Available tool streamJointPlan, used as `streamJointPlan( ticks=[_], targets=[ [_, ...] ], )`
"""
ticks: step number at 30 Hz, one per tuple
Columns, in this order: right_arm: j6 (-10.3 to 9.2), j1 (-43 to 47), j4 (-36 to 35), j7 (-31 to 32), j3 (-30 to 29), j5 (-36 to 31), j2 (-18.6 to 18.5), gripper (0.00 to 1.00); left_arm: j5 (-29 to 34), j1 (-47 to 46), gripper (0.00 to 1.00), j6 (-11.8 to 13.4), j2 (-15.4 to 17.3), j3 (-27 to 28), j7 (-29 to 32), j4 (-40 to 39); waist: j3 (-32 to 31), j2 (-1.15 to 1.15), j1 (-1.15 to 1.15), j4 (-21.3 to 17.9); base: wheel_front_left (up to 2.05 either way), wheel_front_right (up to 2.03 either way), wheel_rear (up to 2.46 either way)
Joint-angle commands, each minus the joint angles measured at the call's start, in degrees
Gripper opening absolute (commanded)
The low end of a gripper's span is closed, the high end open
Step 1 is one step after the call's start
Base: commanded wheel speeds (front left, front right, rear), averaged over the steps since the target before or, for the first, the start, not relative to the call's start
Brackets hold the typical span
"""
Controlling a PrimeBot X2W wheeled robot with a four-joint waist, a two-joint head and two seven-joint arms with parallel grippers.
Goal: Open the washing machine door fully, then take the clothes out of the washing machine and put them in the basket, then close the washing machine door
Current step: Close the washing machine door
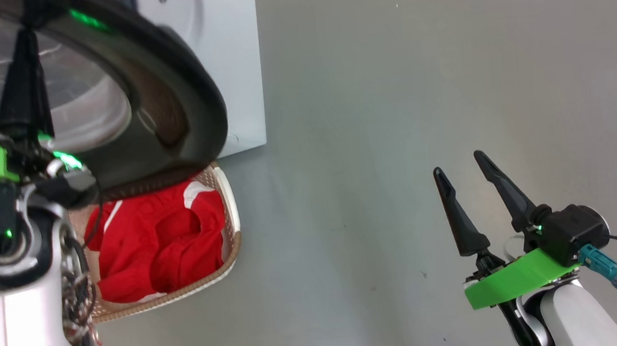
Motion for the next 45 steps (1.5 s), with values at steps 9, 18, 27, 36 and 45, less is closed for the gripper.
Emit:
streamJointPlan(
  ticks=[9,18,27,36,45],
  targets=[
    [0.39,-1.89,-1.74,-0.36,1.17,0.03,0.07,1.0,0.94,-7.2,0.0,-3.58,1.97,0.78,-0.32,3.93,2.18,0.0,0.0,0.02,0.0,0.0,0.0],
    [0.39,-2.1,-0.9,-0.36,1.12,-0.8,0.07,1.0,-0.8,-6.04,0.14,-5.93,1.62,1.22,1.17,7.75,-0.29,0.0,0.0,1.32,0.0,0.0,0.0],
    [0.39,-0.37,0.54,-0.36,1.4,-0.68,0.07,1.0,0.92,5.93,1.0,-7.04,3.15,1.21,2.46,5.12,-7.48,0.0,0.0,3.67,0.0,0.0,0.0],
    [0.39,2.36,1.36,-0.36,1.3,-0.5,0.07,1.0,18.22,19.45,1.0,-9.54,8.55,-1.75,-6.45,-1.13,-13.09,0.0,0.0,5.75,0.0,0.0,0.0],
    [0.39,4.38,1.14,-0.36,0.65,-0.62,0.07,1.0,41.91,31.44,1.0,-9.81,14.72,-7.93,-17.98,-7.25,-16.07,0.0,0.0,6.33,0.0,0.0,0.0]
  ],
)
